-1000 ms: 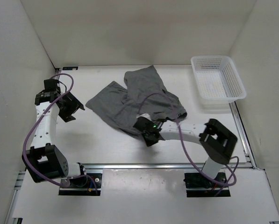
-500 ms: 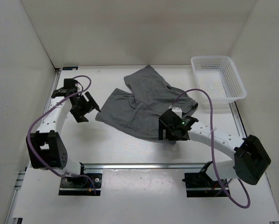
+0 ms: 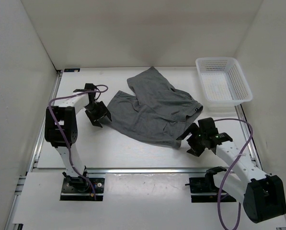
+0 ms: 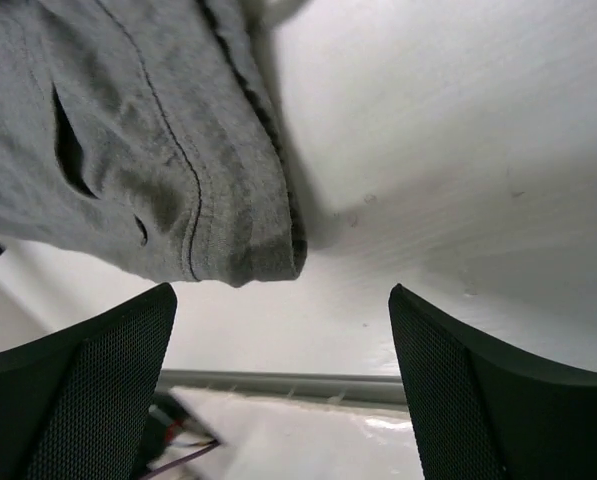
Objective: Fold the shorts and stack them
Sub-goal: Flatten the shorts out
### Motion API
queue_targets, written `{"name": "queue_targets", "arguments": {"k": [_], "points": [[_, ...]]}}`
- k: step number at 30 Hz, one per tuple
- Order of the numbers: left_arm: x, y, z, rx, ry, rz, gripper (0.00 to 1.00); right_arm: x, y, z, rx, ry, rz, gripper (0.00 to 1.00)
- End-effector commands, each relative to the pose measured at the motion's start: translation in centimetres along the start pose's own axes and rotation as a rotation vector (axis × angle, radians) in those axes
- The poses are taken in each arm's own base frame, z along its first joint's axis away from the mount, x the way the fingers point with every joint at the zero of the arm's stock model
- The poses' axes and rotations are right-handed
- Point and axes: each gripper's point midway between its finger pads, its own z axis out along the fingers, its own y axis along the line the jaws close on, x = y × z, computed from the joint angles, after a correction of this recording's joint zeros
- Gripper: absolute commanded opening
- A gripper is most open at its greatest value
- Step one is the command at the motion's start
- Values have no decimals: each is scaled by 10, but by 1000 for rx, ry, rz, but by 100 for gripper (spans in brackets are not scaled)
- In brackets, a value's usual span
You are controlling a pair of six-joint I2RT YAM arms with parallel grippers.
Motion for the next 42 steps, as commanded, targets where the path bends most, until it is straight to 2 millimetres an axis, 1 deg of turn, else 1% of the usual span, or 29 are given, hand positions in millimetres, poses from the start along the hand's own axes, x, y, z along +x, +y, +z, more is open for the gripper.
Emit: {"name": "queue_targets", "arguments": {"k": [1, 2, 3, 5, 6, 7, 10, 13, 14, 17, 18, 20, 21, 22, 23, 24, 26, 27, 30, 32, 33, 34, 36, 37, 38, 39, 40, 41, 42], "points": [[-24, -11, -2, 13, -68, 13, 63, 18, 20, -2, -137, 138, 136, 91], [-26, -11, 4, 4, -55, 10, 51, 18, 28, -2, -180, 156, 174, 91], [-30, -12, 5, -2, -62, 1, 29, 21, 28, 1, -184, 173, 198, 90], [-28, -9, 12, -15, -45, -3, 10, 27, 25, 9, -181, 212, 282, 88], [-28, -9, 12, -15, -45, -3, 10, 25, 33, 10, -219, 214, 296, 88], [-30, -6, 13, -30, -56, -4, 10, 29, 28, 16, -205, 232, 331, 85], [-36, 0, 5, -33, -80, -31, 10, 25, 34, 24, -237, 233, 421, 80], [-38, 8, -3, -28, -96, -55, 10, 17, 29, 36, -223, 191, 461, 64], [-42, 11, -7, -23, -107, -68, 10, 9, 38, 35, -239, 169, 455, 59], [-48, 14, -16, -11, -132, -83, 10, -10, 35, 45, -170, 107, 389, 33], [-48, 14, -16, -11, -132, -83, 10, -21, 54, 41, -193, 95, 353, 16], [-53, 11, -23, 11, -146, -88, 10, -35, 55, 47, -150, 91, 318, 3], [-55, 7, -25, 27, -148, -86, 10, -56, 78, 40, -185, 54, 291, 0], [-61, 8, -29, 33, -162, -95, 10, -65, 83, 45, -181, 47, 252, 0], [-71, 3, -41, 66, -174, -96, 10, -92, 117, 33, -243, 3, 211, 0], [-76, 1, -47, 81, -184, -101, 10, -107, 125, 39, -228, 0, 196, 0], [-85, 0, -71, 103, -213, -119, 10, -123, 148, 34, -218, 9, 83, 0], [-95, -5, -87, 123, -251, -118, 10, -146, 180, 27, -260, -24, 34, 0], [-100, -3, -117, 150, -311, -129, 10, -156, 200, 22, -239, -49, -54, 0], [-95, -4, -128, 162, -332, -123, 10, -151, 192, 31, -203, -39, -61, 0], [-83, 4, -119, 143, -298, -132, 10, -146, 186, 26, -197, -35, -59, 0], [-76, 9, -115, 134, -283, -137, 10, -131, 164, 35, -142, -15, -51, 0], [-54, 15, -113, 128, -268, -131, 10, -121, 146, 23, -127, -41, -50, 0], [-26, 23, -93, 95, -201, -121, 10, -104, 117, 31, -66, -24, -43, 0], [-13, 24, -98, 110, -219, -103, 10, -94, 115, 15, -99, -40, -60, 0], [2, 29, -94, 103, -204, -96, 10, -82, 101, 11, -72, -33, -63, 0], [27, 44, -78, 71, -148, -102, 10, -64, 94, 8, -60, -17, -84, 0], [37, 50, -75, 67, -141, -103, 10, -44, 70, 10, -11, 8, -100, 0], [45, 53, -80, 79, -161, -98, 14, -36, 66, -1, -19, -27, -122, 9]]}}
